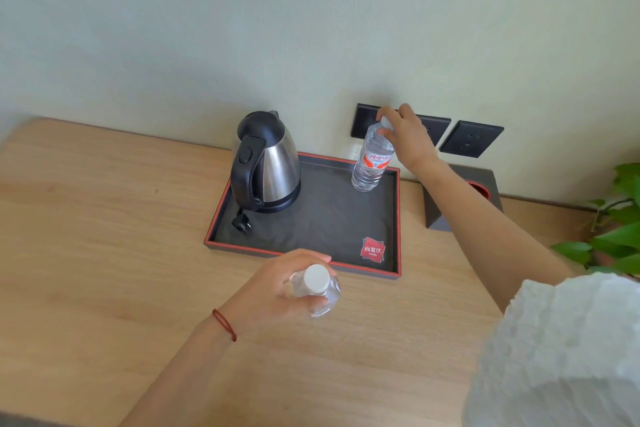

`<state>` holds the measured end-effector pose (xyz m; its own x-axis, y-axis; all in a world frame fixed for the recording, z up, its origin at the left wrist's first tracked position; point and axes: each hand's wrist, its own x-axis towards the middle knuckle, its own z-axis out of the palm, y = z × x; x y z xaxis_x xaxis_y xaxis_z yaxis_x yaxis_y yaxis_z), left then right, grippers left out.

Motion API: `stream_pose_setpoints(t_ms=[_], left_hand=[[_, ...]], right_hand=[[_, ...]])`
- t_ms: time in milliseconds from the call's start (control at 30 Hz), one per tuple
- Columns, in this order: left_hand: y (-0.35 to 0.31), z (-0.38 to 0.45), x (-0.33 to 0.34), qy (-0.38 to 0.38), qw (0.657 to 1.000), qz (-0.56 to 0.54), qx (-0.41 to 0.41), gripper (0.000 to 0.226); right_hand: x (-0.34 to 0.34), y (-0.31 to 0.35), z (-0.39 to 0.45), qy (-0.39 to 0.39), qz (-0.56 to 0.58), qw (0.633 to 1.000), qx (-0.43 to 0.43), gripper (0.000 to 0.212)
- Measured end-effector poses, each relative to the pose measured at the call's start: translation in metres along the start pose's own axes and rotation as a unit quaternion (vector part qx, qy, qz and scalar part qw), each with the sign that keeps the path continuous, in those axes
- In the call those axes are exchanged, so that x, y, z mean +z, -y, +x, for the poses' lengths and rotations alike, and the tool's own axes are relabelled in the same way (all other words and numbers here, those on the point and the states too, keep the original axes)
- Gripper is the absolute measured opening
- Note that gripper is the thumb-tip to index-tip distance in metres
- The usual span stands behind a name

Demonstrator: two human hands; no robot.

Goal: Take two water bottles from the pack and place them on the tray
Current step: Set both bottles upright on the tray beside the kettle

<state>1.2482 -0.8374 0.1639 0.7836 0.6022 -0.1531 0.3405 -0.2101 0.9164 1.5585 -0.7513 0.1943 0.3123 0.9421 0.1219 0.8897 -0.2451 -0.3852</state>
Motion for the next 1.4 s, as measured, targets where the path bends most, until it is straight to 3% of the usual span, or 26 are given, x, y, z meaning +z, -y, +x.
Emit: stream_pose_setpoints(t_ms=[167, 367, 600, 900, 1200, 1300, 1400], left_hand=[[0.005, 0.000, 0.002, -0.045, 0.999, -0.010, -0.012, 0.038], [-0.009, 0.010, -0.023, -0.161, 0.983, -0.081, -0.023, 0.035], [-0.041, 0.107, -0.066, -0.277, 0.958, 0.076, 0.001, 0.036], [-0.035, 0.205, -0.058, -0.309, 0.945, 0.098, -0.028, 0.036], [-0.030, 0.229, -0.044, -0.304, 0.940, 0.152, -0.036, 0.044], [-0.034, 0.232, -0.048, -0.232, 0.960, 0.159, 0.016, 0.045], [-0.035, 0.234, -0.065, -0.093, 0.962, 0.224, 0.127, 0.045]], right_hand=[[0.001, 0.007, 0.001, 0.005, 0.005, 1.000, 0.020, 0.023], [0.003, 0.010, 0.005, 0.002, 0.002, 1.000, 0.023, 0.024], [0.000, 0.009, 0.008, 0.006, 0.003, 0.999, 0.037, 0.026], [0.008, 0.002, 0.014, 0.004, -0.009, 0.999, 0.034, 0.024], [0.013, -0.002, 0.016, -0.008, -0.014, 1.000, 0.020, 0.024], [0.015, -0.002, 0.014, -0.018, -0.004, 1.000, 0.017, 0.023], [0.015, -0.004, 0.012, -0.024, 0.001, 1.000, 0.014, 0.023]])
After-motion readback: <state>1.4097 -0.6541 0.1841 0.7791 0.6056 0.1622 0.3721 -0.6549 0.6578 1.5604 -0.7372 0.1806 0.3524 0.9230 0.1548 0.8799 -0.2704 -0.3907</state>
